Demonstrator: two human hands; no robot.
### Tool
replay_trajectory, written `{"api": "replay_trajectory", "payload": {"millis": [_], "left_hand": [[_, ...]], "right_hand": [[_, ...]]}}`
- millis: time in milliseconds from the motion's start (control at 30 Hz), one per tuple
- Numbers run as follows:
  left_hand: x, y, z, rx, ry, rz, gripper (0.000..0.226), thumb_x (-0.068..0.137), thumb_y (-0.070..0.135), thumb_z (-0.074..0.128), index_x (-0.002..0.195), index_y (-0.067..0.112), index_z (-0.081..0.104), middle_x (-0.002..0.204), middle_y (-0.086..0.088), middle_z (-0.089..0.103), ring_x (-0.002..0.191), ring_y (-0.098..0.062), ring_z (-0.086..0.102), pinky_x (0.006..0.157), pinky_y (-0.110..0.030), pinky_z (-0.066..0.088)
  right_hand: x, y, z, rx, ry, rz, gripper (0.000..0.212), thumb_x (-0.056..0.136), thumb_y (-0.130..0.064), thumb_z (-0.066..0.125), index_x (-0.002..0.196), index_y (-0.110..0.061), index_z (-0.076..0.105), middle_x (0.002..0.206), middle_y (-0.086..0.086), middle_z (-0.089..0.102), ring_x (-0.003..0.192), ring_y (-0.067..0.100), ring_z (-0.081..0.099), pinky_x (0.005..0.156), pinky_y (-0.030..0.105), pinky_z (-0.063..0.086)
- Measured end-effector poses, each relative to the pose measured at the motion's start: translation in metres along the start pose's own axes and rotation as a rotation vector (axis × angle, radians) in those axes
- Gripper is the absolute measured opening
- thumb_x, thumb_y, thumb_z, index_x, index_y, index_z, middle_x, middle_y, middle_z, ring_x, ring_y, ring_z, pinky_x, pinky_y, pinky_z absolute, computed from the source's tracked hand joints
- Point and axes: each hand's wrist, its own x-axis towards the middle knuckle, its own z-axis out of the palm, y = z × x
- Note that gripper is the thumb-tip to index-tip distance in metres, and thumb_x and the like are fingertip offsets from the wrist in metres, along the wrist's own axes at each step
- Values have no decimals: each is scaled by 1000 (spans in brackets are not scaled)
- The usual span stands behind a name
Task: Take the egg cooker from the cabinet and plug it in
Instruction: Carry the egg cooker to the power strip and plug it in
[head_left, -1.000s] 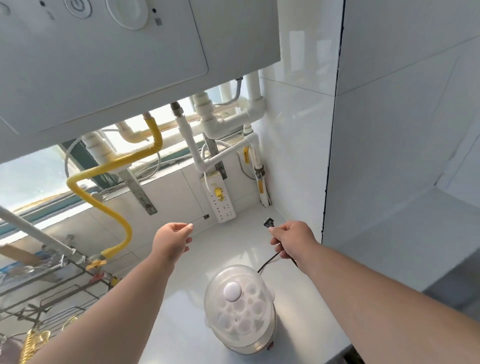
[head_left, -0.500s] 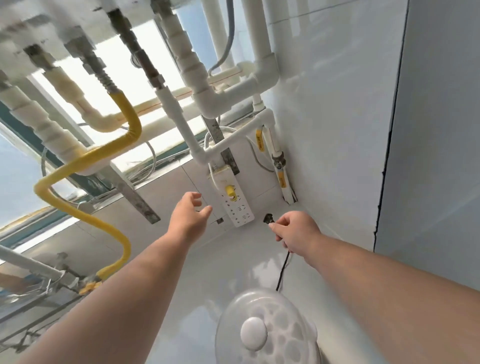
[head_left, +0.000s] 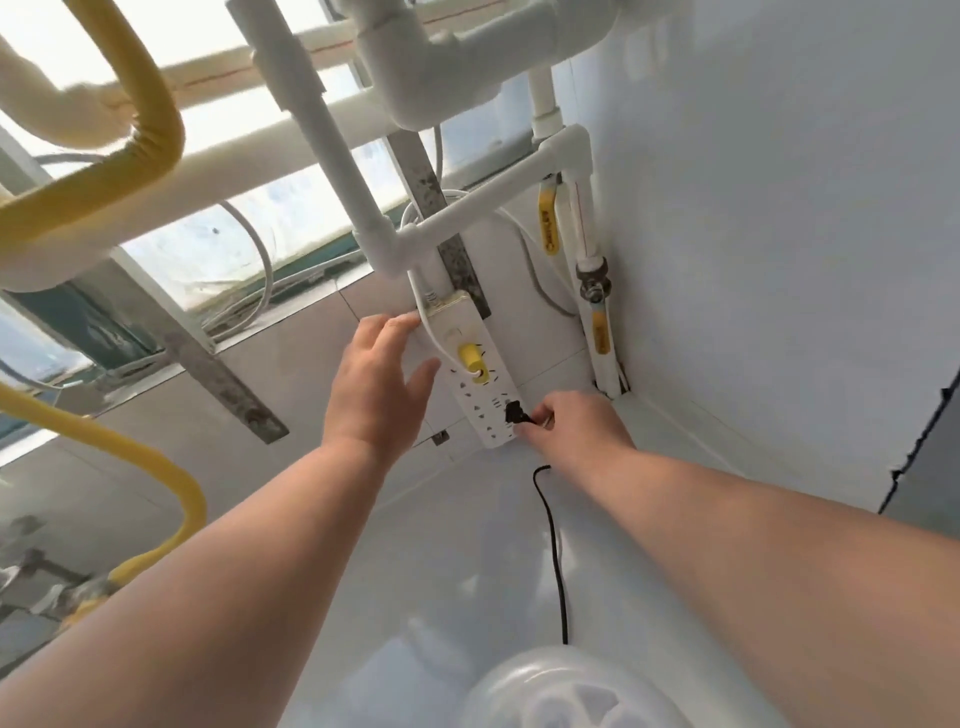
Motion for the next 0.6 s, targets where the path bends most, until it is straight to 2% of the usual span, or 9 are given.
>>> {"api": "replay_trajectory", "payload": {"millis": [133, 267, 400, 600], "left_hand": [[6, -9, 7, 60, 65, 64, 47, 94, 25, 80, 137, 12, 67, 131, -11, 64, 111, -35, 64, 96, -50, 56], [11, -7, 18, 8, 155, 31, 40, 90, 27, 84, 125, 11, 72, 120, -12, 67, 101, -37, 65, 89, -50, 57], [14, -10, 25, 19, 208, 44, 38, 89, 27, 84, 122, 12, 73, 116, -11, 67, 97, -37, 65, 84, -50, 58], [13, -11, 29, 27, 248, 44, 40, 87, 34, 84, 120, 14, 73, 113, -10, 68, 95, -36, 66, 80, -47, 58]], "right_hand": [[11, 3, 14, -45, 20, -37, 21, 99, -45, 69, 90, -27, 65, 82, -3, 67, 85, 24, 65, 66, 33, 48], [16, 4, 25, 7, 23, -44, 20, 99, -39, 68, 92, -21, 66, 83, 0, 67, 82, 25, 64, 63, 32, 45], [15, 4, 30, -15, 67, -61, 22, 100, -38, 66, 84, -24, 59, 78, -2, 63, 71, 20, 58, 53, 30, 36], [12, -4, 31, -117, 124, -60, 23, 101, -37, 62, 89, -17, 60, 74, -3, 58, 64, 16, 52, 50, 27, 33]]}}
